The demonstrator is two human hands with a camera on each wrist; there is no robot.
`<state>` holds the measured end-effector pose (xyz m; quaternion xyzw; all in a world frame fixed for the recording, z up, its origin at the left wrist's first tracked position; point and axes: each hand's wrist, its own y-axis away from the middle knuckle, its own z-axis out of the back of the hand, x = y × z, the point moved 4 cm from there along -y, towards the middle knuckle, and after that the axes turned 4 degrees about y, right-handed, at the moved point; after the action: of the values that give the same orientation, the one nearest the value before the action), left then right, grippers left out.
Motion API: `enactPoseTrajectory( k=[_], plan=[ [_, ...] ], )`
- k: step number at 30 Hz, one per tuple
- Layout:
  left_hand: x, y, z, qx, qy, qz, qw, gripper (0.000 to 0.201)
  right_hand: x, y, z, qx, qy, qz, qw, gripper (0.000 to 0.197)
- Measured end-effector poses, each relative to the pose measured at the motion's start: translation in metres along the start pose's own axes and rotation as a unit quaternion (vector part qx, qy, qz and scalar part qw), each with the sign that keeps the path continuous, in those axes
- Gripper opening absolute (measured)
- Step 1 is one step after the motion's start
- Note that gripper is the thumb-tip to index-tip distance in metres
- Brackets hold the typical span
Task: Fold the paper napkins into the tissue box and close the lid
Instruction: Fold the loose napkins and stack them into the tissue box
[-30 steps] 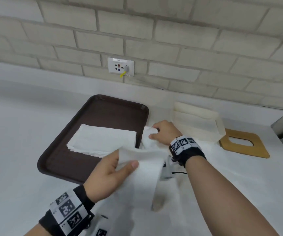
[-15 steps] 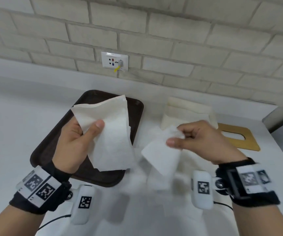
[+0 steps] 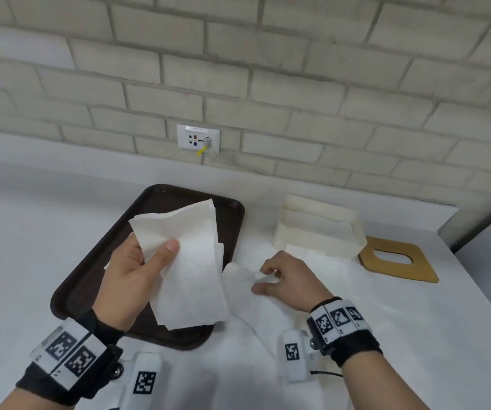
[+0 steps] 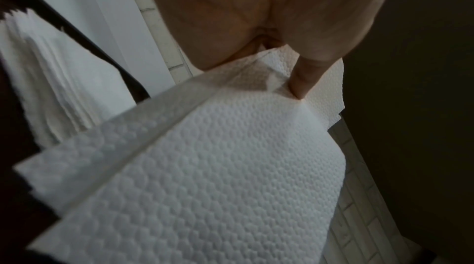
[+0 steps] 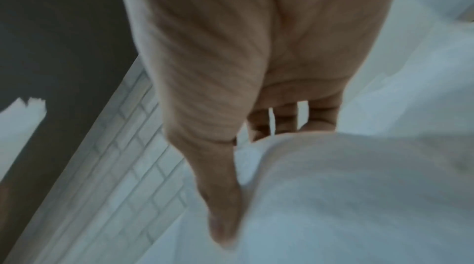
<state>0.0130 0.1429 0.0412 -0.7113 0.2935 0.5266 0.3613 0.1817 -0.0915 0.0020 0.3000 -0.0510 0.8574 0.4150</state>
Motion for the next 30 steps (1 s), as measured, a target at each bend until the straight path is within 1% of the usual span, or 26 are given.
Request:
enactPoseTrajectory(
  k=[2,3,4,5,7,8,9,10,11,13,14,15,16,17,18,19,21,23,25,28,29,30],
  plan=[
    [0.003,0.001,-0.003,0.001,0.002,0.008,1.0,0.047,-0.008,0.013,0.019,-0.072,-0.097,0.005,0.993,0.022],
    [0.004,0.001,-0.005,-0.001,0.001,0.014,1.0,0.05,-0.012,0.02,0.03,-0.106,-0.14,0.009,0.984,0.021],
    [0.004,0.001,-0.008,0.001,-0.004,0.018,1.0,0.046,-0.014,0.028,0.04,-0.139,-0.18,0.013,0.974,0.018],
    [0.005,0.0,-0.012,0.004,-0.007,0.024,1.0,0.037,-0.015,0.035,0.051,-0.169,-0.219,0.015,0.961,0.014],
    [0.012,-0.002,-0.021,0.006,-0.012,0.045,0.999,0.024,-0.012,0.055,0.074,-0.23,-0.289,0.027,0.929,0.011],
    [0.016,-0.003,-0.026,0.008,-0.018,0.055,0.998,0.024,-0.009,0.066,0.085,-0.258,-0.324,0.034,0.91,0.013],
    [0.019,-0.004,-0.032,0.014,-0.026,0.063,0.998,0.027,-0.005,0.076,0.096,-0.279,-0.359,0.043,0.889,0.019],
    [0.022,-0.005,-0.04,0.021,-0.035,0.067,0.997,0.031,-0.001,0.087,0.104,-0.29,-0.397,0.054,0.869,0.027],
    [0.024,-0.005,-0.048,0.029,-0.043,0.07,0.996,0.029,0.003,0.096,0.111,-0.29,-0.435,0.066,0.85,0.036],
    [0.026,-0.005,-0.069,0.048,-0.06,0.069,0.995,0.018,0.01,0.11,0.119,-0.266,-0.511,0.089,0.813,0.049],
    [0.027,-0.004,-0.081,0.058,-0.065,0.07,0.994,0.018,0.012,0.113,0.118,-0.246,-0.538,0.091,0.801,0.055],
    [0.027,-0.003,-0.094,0.069,-0.066,0.073,0.993,0.02,0.013,0.114,0.114,-0.223,-0.552,0.082,0.8,0.062],
    [0.027,-0.001,-0.107,0.087,-0.062,0.075,0.991,0.021,0.012,0.113,0.108,-0.202,-0.554,0.064,0.805,0.069],
    [0.026,0.001,-0.12,0.105,-0.054,0.076,0.99,0.023,0.011,0.112,0.102,-0.186,-0.544,0.04,0.817,0.075],
    [0.024,0.003,-0.132,0.12,-0.049,0.078,0.989,0.023,0.009,0.11,0.095,-0.177,-0.527,0.012,0.831,0.076],
    [0.022,0.006,-0.145,0.133,-0.044,0.084,0.987,0.022,0.006,0.109,0.089,-0.175,-0.505,-0.018,0.845,0.072],
    [0.021,0.01,-0.166,0.152,-0.022,0.107,0.982,0.025,-0.002,0.109,0.083,-0.191,-0.463,-0.066,0.863,0.056],
    [0.023,0.013,-0.181,0.156,0.01,0.141,0.978,0.026,-0.012,0.112,0.081,-0.217,-0.423,-0.089,0.875,0.037],
    [0.027,0.016,-0.192,0.158,0.028,0.166,0.973,0.027,-0.019,0.116,0.082,-0.242,-0.386,-0.101,0.885,0.025],
    [0.035,0.02,-0.205,0.154,0.052,0.177,0.971,0.034,-0.035,0.12,0.084,-0.276,-0.355,-0.118,0.885,0.019],
    [0.035,0.02,-0.21,0.153,0.052,0.176,0.971,0.038,-0.04,0.121,0.084,-0.285,-0.346,-0.118,0.886,0.022],
    [0.036,0.021,-0.214,0.158,0.053,0.178,0.97,0.046,-0.045,0.122,0.084,-0.29,-0.333,-0.113,0.89,0.028]
  ],
)
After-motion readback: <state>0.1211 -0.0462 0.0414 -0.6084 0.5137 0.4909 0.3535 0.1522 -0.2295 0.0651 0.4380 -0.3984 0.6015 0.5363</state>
